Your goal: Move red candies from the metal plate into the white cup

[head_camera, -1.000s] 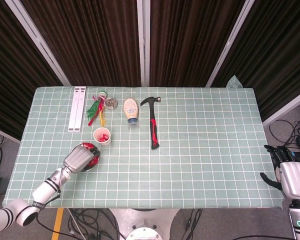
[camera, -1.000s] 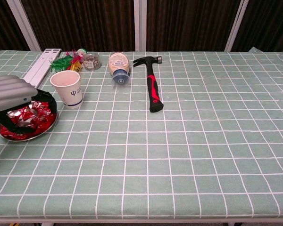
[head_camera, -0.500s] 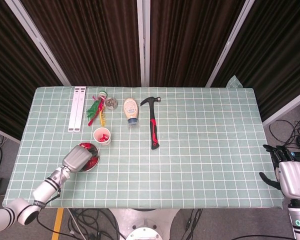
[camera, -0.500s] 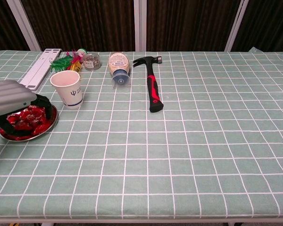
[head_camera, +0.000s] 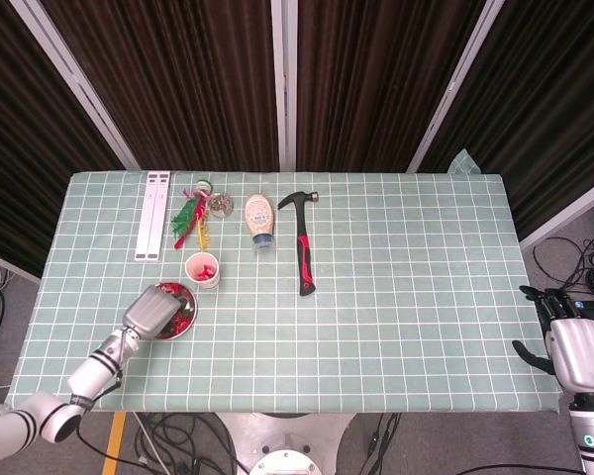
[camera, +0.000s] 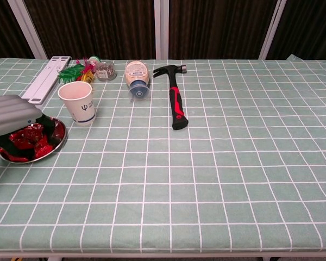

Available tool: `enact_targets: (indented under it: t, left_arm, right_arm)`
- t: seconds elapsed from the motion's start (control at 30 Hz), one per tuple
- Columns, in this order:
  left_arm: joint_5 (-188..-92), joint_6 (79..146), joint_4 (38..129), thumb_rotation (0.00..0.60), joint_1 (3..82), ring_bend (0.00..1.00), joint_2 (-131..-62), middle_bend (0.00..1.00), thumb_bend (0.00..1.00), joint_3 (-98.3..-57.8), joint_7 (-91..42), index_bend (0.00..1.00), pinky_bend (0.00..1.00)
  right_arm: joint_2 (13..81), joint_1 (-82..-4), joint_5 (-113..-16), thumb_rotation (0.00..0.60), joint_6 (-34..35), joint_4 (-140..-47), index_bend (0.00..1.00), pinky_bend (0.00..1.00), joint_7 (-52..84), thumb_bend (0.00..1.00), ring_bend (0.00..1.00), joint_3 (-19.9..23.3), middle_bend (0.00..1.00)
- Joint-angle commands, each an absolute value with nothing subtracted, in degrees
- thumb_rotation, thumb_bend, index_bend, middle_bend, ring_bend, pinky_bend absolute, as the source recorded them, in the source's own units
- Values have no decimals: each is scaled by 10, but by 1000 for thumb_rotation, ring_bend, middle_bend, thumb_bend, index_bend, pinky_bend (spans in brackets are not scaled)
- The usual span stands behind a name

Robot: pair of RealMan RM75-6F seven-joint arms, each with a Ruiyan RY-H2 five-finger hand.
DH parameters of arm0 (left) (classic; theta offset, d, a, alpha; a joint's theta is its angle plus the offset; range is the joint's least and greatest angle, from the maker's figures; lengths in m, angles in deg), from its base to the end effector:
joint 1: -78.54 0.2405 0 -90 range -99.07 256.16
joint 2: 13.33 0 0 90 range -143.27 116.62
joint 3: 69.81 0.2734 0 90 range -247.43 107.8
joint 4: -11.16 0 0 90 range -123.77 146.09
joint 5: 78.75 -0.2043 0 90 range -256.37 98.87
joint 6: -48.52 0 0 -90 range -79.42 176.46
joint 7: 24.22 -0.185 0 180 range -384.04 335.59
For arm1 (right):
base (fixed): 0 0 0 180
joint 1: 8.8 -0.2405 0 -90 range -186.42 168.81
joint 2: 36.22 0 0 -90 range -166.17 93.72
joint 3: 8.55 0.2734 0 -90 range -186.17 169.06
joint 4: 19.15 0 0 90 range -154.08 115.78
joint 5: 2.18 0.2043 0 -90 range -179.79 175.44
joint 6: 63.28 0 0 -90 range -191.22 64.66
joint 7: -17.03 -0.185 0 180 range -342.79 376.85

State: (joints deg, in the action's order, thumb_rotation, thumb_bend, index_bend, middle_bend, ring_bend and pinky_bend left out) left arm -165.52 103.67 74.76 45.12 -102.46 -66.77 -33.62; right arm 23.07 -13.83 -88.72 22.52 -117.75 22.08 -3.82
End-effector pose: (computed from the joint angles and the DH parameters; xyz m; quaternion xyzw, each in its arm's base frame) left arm -0.2778 0.3473 -0.0346 -0.8333 -0.2653 -0.2434 0.4196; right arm -0.3003 -0.2287 0.1962 0.6031 -0.3514 0.3888 0.6013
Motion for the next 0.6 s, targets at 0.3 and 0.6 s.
enact_targets:
  t: [0.3, 0.6]
  left_arm:
    - [-1669, 1059, 703, 600, 456, 951, -1048, 734, 415, -667, -280, 684, 1000]
    - [-1664, 1066, 729, 600, 459, 964, -1028, 783, 493, -676, -217, 720, 1000]
  right_arm:
    - [230, -138, -889, 600, 225, -1177, 196, 486, 219, 88, 205, -38, 311]
    - [230, -138, -890, 600, 226, -1177, 196, 487, 219, 89, 205, -39, 311]
